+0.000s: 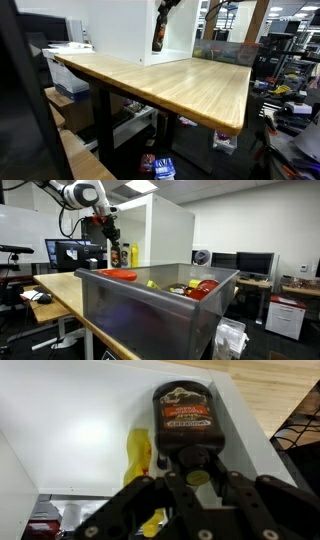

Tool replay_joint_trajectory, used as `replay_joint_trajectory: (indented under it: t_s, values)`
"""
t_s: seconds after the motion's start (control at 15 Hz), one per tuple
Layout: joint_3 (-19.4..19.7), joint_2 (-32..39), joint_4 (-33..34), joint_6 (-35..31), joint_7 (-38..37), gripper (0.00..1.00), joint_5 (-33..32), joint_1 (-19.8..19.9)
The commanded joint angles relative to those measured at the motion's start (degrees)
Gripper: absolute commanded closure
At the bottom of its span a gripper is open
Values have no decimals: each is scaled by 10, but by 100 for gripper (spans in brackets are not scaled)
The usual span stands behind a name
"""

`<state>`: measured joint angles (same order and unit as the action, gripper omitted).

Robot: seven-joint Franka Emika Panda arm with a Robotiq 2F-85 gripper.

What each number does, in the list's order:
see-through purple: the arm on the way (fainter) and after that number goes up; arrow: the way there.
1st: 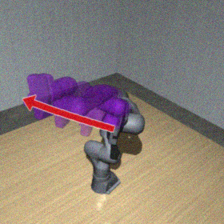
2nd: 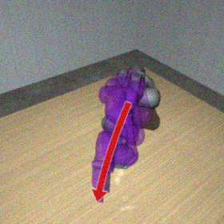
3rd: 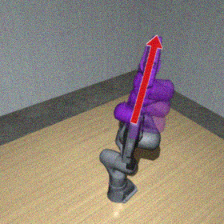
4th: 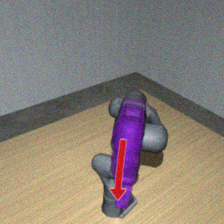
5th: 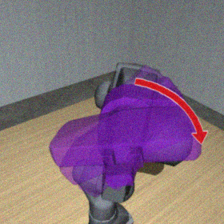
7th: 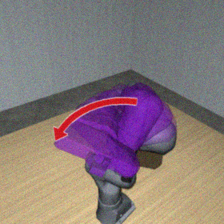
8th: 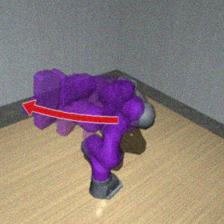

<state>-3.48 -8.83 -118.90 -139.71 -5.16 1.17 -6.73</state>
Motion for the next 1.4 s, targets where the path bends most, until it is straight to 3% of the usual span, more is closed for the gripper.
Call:
replay_joint_trajectory:
  t_s: [0.0, 1.33]
  values:
    - [-9, 9, 4, -17, -18, 92, -19, 14]
    - [-20, 32, 6, -36, -56, 92, -64, 16]
